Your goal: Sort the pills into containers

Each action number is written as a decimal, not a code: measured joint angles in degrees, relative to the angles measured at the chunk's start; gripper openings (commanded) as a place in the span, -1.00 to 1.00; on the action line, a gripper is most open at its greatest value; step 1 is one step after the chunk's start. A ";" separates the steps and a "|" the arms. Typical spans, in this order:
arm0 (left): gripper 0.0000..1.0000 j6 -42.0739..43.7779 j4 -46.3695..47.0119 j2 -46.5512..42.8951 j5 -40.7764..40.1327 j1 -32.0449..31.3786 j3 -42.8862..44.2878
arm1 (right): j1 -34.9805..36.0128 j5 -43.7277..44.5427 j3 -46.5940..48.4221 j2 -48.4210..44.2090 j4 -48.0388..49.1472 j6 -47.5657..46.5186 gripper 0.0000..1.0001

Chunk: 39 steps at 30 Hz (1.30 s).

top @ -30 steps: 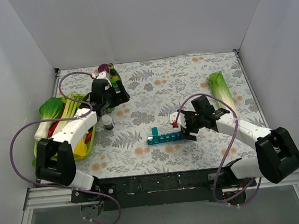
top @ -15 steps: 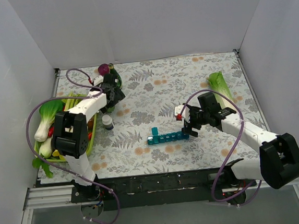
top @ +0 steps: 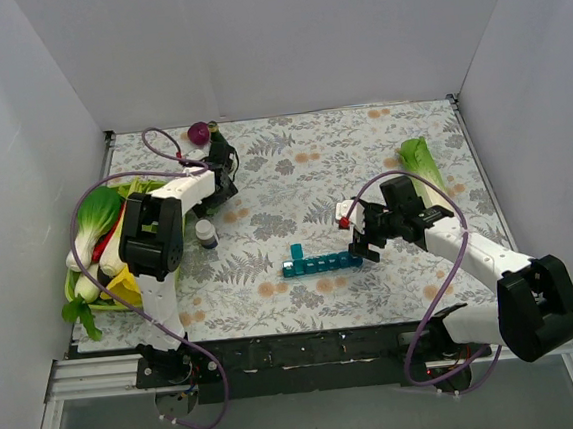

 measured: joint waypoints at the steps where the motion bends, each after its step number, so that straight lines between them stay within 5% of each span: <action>1: 0.41 0.28 0.04 0.96 -0.20 0.02 0.42 | -0.11 -0.07 0.00 0.00 0.00 0.00 0.80; 6: -0.14 1.27 0.42 1.51 -0.76 0.15 0.74 | -0.59 -0.24 0.00 0.00 0.00 0.02 0.81; 13: -0.66 3.43 3.10 -0.13 1.09 0.35 -1.86 | -0.90 -0.74 0.00 -0.07 0.00 0.04 0.81; 21: -0.94 8.50 7.98 -14.56 13.90 0.48 -15.28 | -1.42 -1.99 0.00 -0.94 -0.02 0.04 0.80; 32: -1.00 19.67 27.19 -47.12 46.18 0.48 -35.67 | -2.34 -6.36 3.52 -3.85 -2.56 2.97 0.96; 39: -1.00 14.23 53.55 -57.70 64.50 -1.38 -53.09 | -5.90 -25.42 16.26 -3.72 0.76 26.14 0.96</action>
